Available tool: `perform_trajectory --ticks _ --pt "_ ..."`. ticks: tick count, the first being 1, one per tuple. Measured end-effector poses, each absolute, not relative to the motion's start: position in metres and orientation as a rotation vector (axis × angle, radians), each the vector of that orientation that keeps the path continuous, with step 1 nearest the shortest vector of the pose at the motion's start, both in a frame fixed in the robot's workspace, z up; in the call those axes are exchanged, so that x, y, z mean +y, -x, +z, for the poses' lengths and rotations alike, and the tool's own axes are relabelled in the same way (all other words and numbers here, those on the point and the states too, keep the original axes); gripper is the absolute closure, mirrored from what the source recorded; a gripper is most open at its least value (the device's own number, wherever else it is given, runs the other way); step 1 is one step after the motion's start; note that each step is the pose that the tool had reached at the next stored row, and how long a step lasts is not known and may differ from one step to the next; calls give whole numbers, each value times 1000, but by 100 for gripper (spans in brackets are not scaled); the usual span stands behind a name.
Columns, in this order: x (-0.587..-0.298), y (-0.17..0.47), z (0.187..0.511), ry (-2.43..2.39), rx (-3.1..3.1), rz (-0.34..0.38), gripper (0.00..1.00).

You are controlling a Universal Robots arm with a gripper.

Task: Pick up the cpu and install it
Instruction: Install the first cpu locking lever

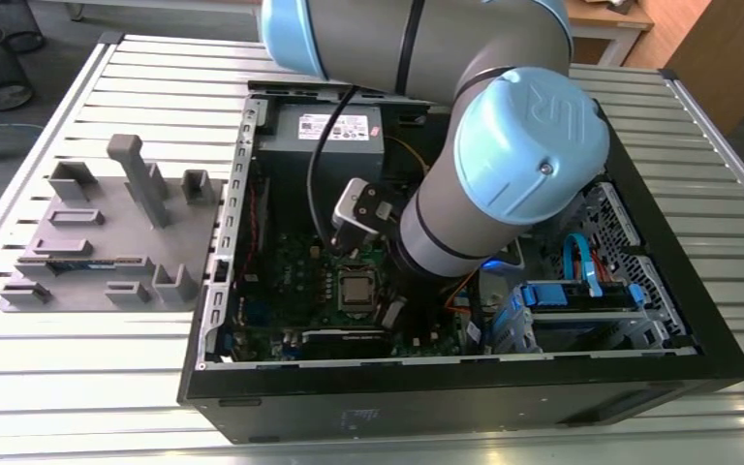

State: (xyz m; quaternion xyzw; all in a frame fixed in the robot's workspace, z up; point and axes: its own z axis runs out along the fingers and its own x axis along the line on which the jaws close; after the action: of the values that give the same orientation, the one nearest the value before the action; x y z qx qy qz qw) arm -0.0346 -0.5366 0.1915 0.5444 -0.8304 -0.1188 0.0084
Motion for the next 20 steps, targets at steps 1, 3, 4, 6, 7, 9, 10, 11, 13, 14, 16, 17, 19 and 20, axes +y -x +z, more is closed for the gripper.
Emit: perform_trajectory --ticks 1,3,4,6,7,9,10,11,13,14,16,17,19,20 --pt "-537 35 191 -1704 -2591 -370 89" --pt "-537 35 191 -1708 -2586 -368 89" --pt "-537 35 191 -1708 -2586 -368 89" --pt "-537 35 191 -1708 -2586 -368 89" --pt "-537 35 191 -1709 -2585 -368 89" --pt "-537 35 191 -1718 -2579 -368 89" --pt "-537 35 192 -1721 -2576 -368 89" --pt "-537 35 192 -1724 -2575 -369 89" --pt "-537 35 193 -1730 -2570 -370 89" --pt "-537 35 193 -1736 -2566 -370 89" --pt "-537 34 193 -1755 -2551 -371 89" --pt "-537 34 192 -1767 -2541 -371 89" --pt "-537 34 192 -1791 -2522 -371 89" --pt "-537 34 191 -1803 -2512 -371 89"
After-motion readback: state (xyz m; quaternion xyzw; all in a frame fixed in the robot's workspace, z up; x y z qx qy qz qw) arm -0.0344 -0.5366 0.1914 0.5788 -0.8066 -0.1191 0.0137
